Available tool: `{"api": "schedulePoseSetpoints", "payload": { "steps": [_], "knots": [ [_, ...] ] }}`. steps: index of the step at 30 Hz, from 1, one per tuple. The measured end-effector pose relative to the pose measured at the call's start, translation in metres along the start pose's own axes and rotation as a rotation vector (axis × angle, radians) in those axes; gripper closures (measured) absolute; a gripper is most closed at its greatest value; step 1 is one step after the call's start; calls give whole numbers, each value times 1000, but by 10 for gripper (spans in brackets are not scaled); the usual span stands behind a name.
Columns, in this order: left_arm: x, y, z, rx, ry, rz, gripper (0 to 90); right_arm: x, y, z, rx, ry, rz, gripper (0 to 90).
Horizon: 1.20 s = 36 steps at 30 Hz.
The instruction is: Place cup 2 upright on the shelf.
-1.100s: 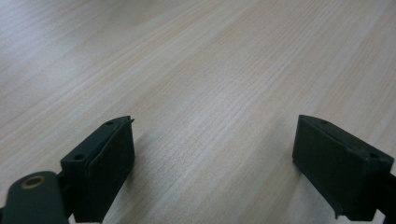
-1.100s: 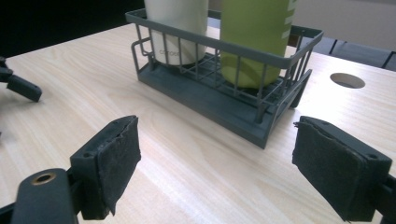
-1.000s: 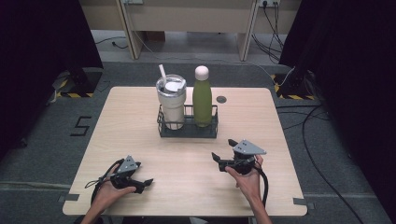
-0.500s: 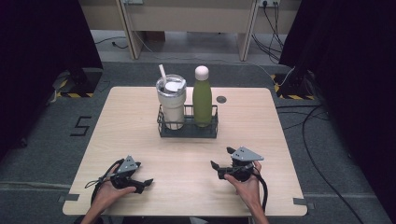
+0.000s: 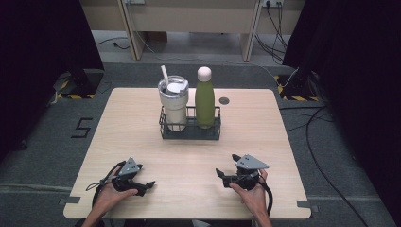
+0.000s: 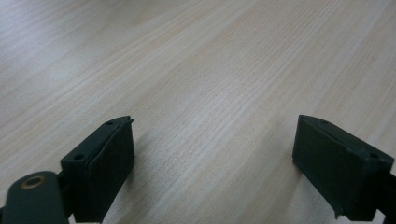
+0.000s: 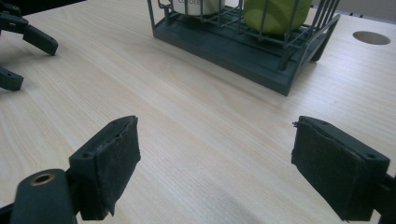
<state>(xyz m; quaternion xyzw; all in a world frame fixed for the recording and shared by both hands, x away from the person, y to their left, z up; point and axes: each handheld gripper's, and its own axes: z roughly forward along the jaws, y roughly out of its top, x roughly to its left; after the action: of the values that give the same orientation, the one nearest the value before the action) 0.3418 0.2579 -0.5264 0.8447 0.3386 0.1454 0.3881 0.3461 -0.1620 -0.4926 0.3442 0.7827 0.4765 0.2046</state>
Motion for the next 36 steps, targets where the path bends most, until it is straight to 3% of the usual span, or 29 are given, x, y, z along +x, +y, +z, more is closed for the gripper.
{"api": "schedulePoseSetpoints", "payload": {
  "steps": [18,36],
  "knots": [
    [0,0,0,1,2,0,121,3,-19,-12,29,2,35,152],
    [0,0,0,1,1,0,121,0,-35,-18,132,-9,54,155]
  ]
}}
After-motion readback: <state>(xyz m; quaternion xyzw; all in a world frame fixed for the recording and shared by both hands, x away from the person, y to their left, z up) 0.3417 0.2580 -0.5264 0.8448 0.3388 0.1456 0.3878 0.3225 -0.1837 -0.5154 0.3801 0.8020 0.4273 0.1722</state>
